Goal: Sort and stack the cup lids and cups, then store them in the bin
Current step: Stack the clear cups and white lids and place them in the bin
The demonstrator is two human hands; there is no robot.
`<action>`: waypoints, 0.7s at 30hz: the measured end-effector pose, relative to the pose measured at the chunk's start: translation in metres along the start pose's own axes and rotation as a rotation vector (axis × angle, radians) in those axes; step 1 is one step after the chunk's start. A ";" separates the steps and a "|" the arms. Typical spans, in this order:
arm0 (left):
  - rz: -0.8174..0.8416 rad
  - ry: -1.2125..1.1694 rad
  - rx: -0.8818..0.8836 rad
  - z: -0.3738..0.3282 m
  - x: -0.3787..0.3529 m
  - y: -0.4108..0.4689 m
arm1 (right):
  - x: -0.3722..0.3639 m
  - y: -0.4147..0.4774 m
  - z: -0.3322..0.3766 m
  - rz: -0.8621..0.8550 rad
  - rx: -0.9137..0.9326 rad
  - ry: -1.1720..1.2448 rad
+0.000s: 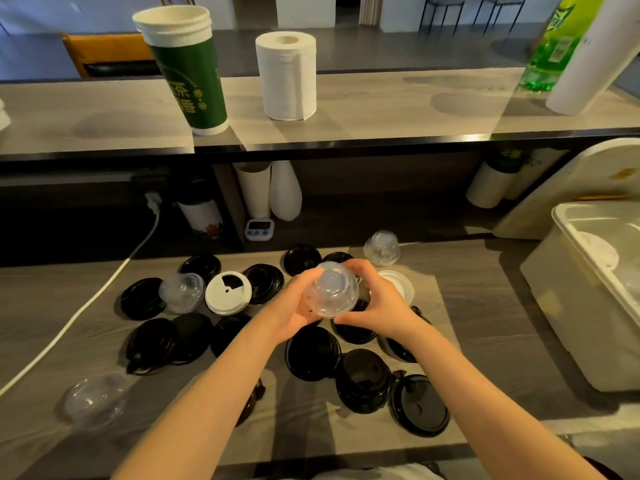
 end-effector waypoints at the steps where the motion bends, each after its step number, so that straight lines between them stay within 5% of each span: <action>1: -0.002 -0.003 -0.007 -0.002 0.001 0.002 | 0.001 0.002 0.000 -0.001 0.008 -0.016; 9: -0.344 0.035 -0.111 -0.019 0.017 0.029 | 0.034 0.032 -0.048 -0.130 -0.128 -0.271; 15: -0.448 -0.063 -0.144 -0.029 0.032 0.050 | 0.069 0.073 -0.097 -0.215 -0.279 -0.462; 21: -0.506 -0.094 -0.189 -0.040 0.032 0.062 | 0.069 0.113 -0.134 -0.076 -0.463 -0.526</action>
Point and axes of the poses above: each hand's wrist, its own y-axis towards the middle knuckle, its own x-axis out of the back of the hand, z = x × y, the point moved 6 cm from there along y, towards the middle knuckle
